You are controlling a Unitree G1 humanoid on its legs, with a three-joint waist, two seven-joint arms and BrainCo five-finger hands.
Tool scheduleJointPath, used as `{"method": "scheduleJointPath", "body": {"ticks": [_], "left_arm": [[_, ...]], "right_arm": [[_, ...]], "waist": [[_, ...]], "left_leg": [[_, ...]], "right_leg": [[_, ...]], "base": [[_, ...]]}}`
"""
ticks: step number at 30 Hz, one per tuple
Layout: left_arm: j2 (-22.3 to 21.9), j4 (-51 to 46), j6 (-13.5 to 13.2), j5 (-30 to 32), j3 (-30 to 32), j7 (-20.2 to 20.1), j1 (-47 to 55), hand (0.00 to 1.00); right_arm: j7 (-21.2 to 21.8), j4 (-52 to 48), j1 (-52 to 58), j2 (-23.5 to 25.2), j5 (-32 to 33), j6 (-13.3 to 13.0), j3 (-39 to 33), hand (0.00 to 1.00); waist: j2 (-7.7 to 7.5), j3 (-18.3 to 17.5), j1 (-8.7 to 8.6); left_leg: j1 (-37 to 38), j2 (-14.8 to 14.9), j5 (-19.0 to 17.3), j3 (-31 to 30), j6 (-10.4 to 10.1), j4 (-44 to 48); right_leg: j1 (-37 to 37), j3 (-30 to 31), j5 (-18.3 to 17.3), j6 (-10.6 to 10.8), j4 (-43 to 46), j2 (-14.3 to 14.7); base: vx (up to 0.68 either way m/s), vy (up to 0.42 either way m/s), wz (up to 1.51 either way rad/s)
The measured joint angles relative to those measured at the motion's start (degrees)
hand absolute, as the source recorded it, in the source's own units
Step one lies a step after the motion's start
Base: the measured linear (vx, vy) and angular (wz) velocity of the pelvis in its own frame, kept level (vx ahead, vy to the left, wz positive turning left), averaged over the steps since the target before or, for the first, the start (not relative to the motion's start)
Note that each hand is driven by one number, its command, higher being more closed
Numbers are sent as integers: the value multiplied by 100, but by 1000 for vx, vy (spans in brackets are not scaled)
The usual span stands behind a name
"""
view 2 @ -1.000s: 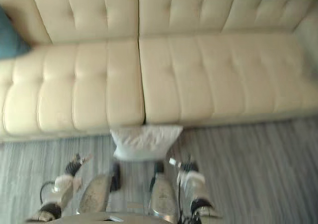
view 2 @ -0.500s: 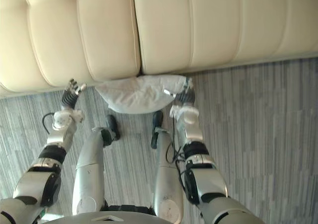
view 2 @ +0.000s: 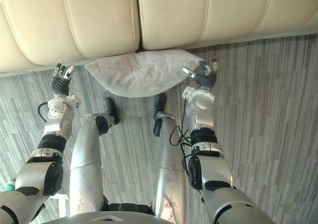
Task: Pick up cushions and gather them together orderly.
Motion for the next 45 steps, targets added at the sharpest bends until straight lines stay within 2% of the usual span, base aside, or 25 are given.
{"method": "scheduleJointPath", "body": {"ticks": [6, 13, 19, 22, 23, 28, 31, 32, 40, 45], "left_arm": [[-108, -13, 0, 9, 197, 18, 228, 0], [-243, -9, 2, 141, 182, -10, 254, 0], [-297, 32, 11, 355, -164, -26, -146, 0], [-348, 81, 29, 479, -495, -24, -579, 0], [-409, 112, 31, 591, -623, -22, -783, 0], [-614, 243, 22, 854, -797, 130, -1332, 0], [-662, 254, 23, 1016, -828, 264, -1497, 0], [-674, 254, 23, 1038, -830, 312, -1556, 100], [-816, 234, 39, 1016, -794, 804, -1701, 100], [-819, 191, 53, 561, -788, 1046, -1651, 100]], "right_arm": [[-360, -608, 366, -4, 70, -121, -508, 0], [-321, -745, 349, 3, 86, -227, -560, 0], [-55, -317, -95, 68, 225, -188, 60, 0], [59, -8, -539, 318, 227, -158, 363, 0], [63, 62, -749, 429, 222, -114, 461, 0], [102, 535, -1419, 787, 49, 74, 951, 0], [30, 627, -1633, 849, -138, 72, 1015, 0], [6, 626, -1702, 851, -209, 75, 1022, 100], [-217, 628, -1751, 892, -213, 56, 1257, 100], [-233, 613, -1571, 874, 355, 36, 1281, 100]], "waist": [[-1, -1, 8], [-4, 0, 3], [-15, 9, -68], [-34, 125, -78], [-30, 153, -76], [-25, 264, 20], [-24, 272, 2], [-24, 272, -15], [-24, 272, -132], [-24, 272, -155]], "left_leg": [[-51, 133, -13, 47, 16, 117], [-165, 287, -86, 140, 29, 316], [-598, 327, -73, 151, 40, 384], [-869, 342, -60, 136, 40, 451], [-1017, 333, -9, 136, 99, 456], [-1406, 298, 70, 113, 128, 532], [-1547, 200, 117, 94, 143, 509], [-1611, 182, 129, 63, 143, 509], [-1665, 57, 247, 27, 108, 306], [-1523, 47, 379, -50, 68, 234]], "right_leg": [[-85, 93, 45, -7, 25, 133], [-274, 207, 57, -15, 122, 245], [-704, 233, 164, 11, 129, 267], [-954, 230, 234, 33, 163, 268], [-1083, 231, 261, 46, 178, 254], [-1474, 229, 308, 18, 318, 209], [-1634, 229, 285, 43, 401, 126], [-1678, 225, 279, 52, 402, 125], [-1739, 178, 271, 76, 306, 45], [-1585, 84, 321, -10, 342, 42]], "base": [[-37, -7, -10], [-49, -9, -14], [-51, 1, -3], [-45, 8, 0], [-43, 11, 3], [-34, 16, 6], [-30, 12, 18], [-39, 16, 11], [-44, 8, 9], [-30, -10, 4]]}}
